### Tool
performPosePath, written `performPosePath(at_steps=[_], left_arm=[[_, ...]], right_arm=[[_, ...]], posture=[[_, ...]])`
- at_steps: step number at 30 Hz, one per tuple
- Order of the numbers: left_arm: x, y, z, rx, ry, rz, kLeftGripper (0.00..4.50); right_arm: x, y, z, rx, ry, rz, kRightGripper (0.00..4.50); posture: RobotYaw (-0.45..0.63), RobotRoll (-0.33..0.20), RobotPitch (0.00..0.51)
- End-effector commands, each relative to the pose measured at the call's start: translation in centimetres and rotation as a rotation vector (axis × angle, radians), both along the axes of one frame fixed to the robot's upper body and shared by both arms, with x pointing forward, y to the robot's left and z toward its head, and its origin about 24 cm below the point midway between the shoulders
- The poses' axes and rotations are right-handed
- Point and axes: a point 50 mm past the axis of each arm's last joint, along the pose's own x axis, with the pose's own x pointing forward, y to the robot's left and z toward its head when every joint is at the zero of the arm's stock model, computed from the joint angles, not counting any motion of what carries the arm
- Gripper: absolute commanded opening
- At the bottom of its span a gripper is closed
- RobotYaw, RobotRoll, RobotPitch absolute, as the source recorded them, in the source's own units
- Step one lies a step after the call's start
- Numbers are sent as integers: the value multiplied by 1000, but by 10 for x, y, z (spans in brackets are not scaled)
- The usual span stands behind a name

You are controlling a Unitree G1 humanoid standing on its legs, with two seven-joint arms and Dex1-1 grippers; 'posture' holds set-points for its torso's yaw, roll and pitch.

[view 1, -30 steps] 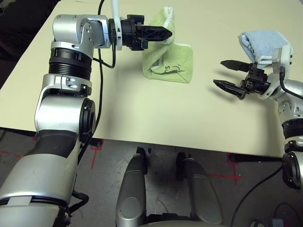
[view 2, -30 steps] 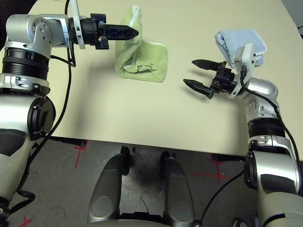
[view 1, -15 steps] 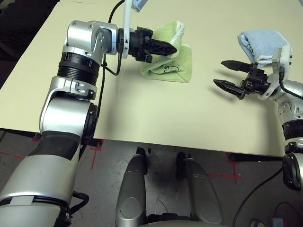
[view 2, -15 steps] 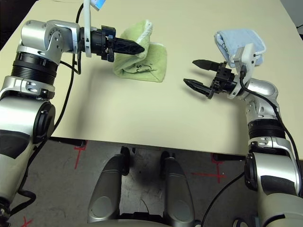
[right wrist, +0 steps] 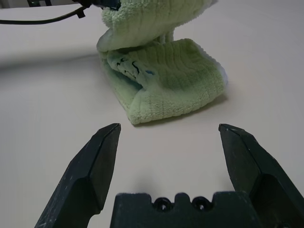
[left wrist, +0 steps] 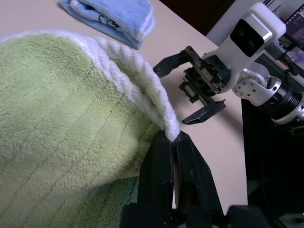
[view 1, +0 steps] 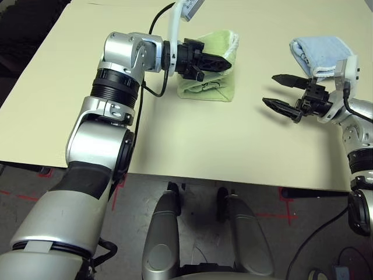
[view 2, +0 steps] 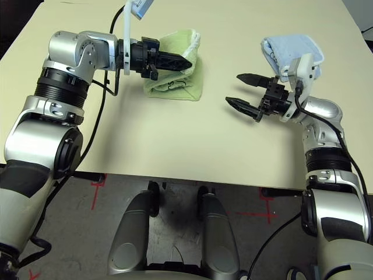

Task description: Fold the towel and set it aside.

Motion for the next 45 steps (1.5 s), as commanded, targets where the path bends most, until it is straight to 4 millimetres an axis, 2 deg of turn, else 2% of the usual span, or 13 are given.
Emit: performPosePath(at_steps=[1,3,6,12,16,18,21,26,31,34,43,44,45], left_arm=[[-1,-7,-9,35,-9,-13,17],[-1,-8,-12,45,-9,-14,17],[2,-9,-16,64,-45,18,764],[7,1,-12,51,-129,33,2987],[3,16,-4,19,-181,-12,4473],[-1,30,1,-11,-207,-52,4473],[-3,62,3,-30,-319,-47,4473],[5,101,-22,57,-437,39,4473],[8,116,-44,74,-534,41,4473],[8,119,-49,58,-568,12,4500],[13,118,-44,22,-563,22,4500],[13,118,-44,21,-563,23,4500],[14,117,-44,15,-567,29,4500]], right_arm=[[-3,-2,-3,-3,7,-2,4500],[-3,-1,-3,-3,7,-2,4500],[-3,-1,-3,-3,5,-1,4500],[-3,1,-2,0,-1,6,4500],[-2,2,0,2,-4,10,4500],[-2,2,2,5,-8,14,4500],[0,6,9,32,-23,30,4500],[5,14,13,82,-12,53,4500],[11,22,11,77,11,69,4500],[13,22,13,71,12,72,3859],[9,16,14,47,19,84,357],[9,16,14,47,20,84,53],[9,17,14,47,20,86,19]], posture=[[79,0,262],[80,0,260],[80,0,259],[80,0,255],[82,0,254],[85,0,253],[87,0,251],[101,0,250],[104,0,253],[99,0,255],[81,0,255],[80,0,256],[80,0,256]])
